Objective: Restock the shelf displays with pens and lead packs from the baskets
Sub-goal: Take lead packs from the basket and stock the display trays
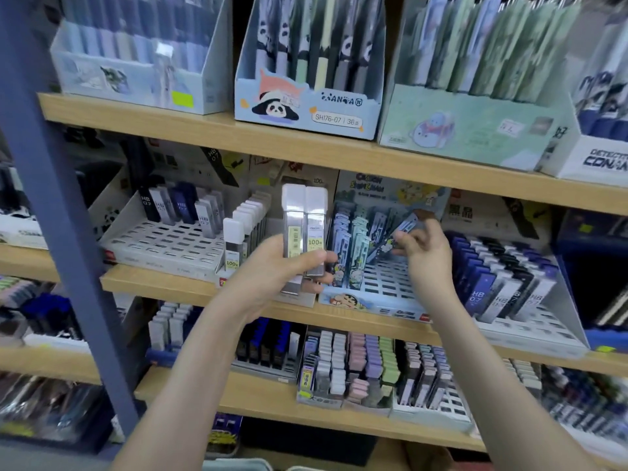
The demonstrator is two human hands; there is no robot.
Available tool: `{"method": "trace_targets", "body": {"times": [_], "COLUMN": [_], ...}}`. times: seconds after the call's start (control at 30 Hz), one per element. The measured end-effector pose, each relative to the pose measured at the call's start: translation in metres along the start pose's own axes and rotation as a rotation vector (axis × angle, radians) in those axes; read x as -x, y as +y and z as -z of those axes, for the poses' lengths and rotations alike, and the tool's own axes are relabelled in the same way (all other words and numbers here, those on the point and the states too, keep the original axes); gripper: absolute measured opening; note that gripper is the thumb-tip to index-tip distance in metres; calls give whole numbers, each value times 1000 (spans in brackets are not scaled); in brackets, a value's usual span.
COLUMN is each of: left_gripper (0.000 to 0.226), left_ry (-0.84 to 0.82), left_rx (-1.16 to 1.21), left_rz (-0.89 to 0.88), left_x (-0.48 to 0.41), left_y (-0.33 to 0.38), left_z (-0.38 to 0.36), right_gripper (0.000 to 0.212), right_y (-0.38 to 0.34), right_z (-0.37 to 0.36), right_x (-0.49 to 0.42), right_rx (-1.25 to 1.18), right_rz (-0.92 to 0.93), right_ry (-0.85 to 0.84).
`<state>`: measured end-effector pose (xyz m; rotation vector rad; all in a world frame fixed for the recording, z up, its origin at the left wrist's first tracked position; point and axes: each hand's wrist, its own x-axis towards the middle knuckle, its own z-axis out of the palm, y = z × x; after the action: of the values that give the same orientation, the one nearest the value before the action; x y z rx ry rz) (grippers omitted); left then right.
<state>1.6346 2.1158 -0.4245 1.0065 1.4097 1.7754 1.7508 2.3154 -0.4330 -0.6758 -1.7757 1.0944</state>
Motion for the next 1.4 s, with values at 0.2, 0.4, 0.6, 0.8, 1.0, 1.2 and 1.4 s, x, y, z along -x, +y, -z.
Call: {"method": "trace_targets", "body": {"times": [0.2,0.4,0.6,0.8,1.0,1.2,1.4], "left_gripper": [11,10,8,9,8,12,14], "left_ry": [4,19,30,17,-18,-60,-74], "left_rx": [4,12,38,23,9,39,39], "left_rz": [-4,-18,-25,-1,-3,22,12], "left_x": [-1,-5,-6,-5,-4,0,3], "left_y": [-3,-8,-12,-19,-21,-20,-22], "left_z": [2,0,-1,-3,-4,-6,-4], "right_gripper": [11,24,23,29,41,48,55], "right_y": [-7,-14,0,4,12,11,5], "right_z": [-5,-11,-4,-7,-12,-9,-6], "right_x": [-7,-13,-12,-9,-10,-9,-7], "right_rx": [152,355,200,412,652,723,799], "right_rz": [22,81,64,196,329,289,286], "right_ry": [-101,-168,-113,-276,-206,-238,-271]}}
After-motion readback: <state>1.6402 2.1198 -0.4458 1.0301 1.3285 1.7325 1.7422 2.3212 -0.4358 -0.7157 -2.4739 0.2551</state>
